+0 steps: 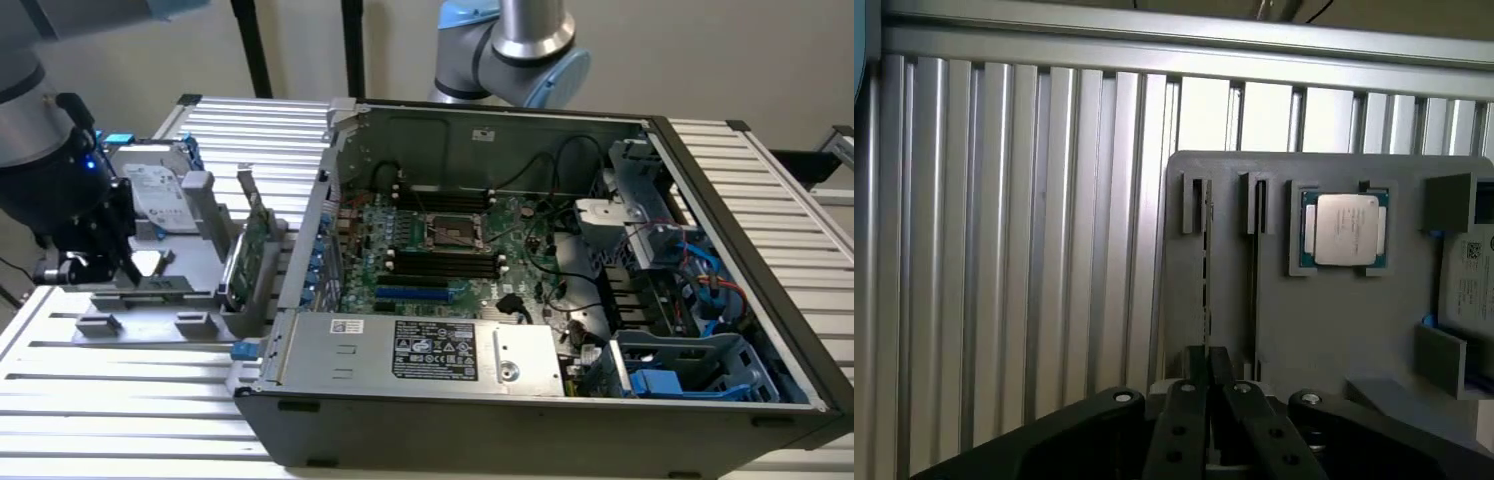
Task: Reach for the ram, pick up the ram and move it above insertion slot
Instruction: 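Pick up the ram and move it above insertion slot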
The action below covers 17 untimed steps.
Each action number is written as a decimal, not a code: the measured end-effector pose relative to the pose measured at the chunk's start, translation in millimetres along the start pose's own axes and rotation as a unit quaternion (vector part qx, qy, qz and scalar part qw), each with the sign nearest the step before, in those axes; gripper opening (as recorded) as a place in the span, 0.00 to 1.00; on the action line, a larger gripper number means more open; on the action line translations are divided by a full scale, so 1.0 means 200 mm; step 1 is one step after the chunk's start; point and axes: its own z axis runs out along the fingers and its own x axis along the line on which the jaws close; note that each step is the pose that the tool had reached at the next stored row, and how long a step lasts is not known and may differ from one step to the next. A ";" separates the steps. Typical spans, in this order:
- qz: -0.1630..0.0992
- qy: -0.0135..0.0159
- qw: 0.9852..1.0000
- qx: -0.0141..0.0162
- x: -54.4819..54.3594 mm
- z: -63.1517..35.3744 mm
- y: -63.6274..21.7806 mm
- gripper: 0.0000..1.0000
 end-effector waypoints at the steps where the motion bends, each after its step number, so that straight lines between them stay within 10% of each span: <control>1: 0.000 0.000 1.000 0.000 0.00 -0.022 -0.009 0.13; 17: 0.000 0.000 1.000 0.000 0.00 -0.390 -0.319 0.13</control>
